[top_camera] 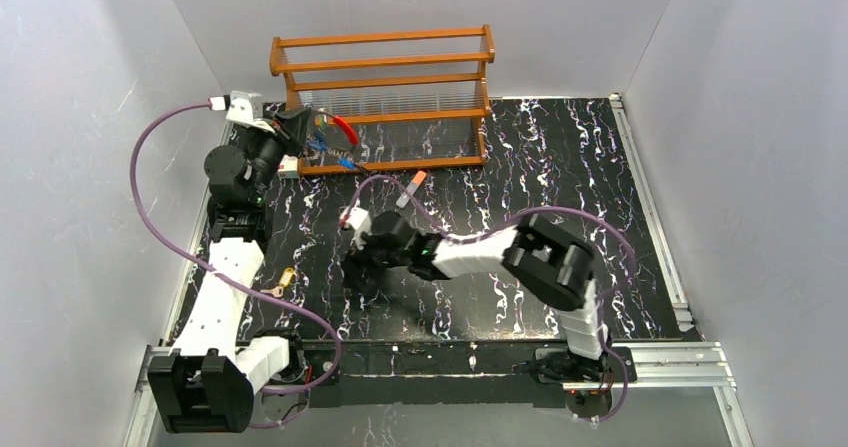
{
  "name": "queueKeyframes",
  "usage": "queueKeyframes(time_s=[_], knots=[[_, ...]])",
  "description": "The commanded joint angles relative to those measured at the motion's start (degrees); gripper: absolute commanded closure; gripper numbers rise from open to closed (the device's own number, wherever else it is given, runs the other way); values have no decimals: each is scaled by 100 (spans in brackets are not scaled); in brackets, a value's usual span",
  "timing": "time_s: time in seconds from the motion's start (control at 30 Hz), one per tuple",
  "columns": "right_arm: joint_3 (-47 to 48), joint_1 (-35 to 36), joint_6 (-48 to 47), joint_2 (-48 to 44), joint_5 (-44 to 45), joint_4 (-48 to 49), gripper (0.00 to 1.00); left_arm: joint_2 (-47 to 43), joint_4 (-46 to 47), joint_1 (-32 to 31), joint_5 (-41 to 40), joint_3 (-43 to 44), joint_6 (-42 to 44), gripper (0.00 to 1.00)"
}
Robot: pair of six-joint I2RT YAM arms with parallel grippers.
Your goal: Put the keys on the keyring
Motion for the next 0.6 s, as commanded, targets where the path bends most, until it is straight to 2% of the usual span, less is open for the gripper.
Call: queueKeyframes(time_s=[0.0,0.13,0.33,0.57], knots=[[1288,324,-142,845,563,19,14,-351,-138,14,380,459,172,100],[2487,461,-238,1706,813,-295,22,-511,-555,14,475,615,243,100],[3763,747,-674,2499,869,-238,23,-656,-667,14,550,497,82,100],[5390,1129,-965,3495,631,-699,26,-723,-728,-3,708,517,-57,100]])
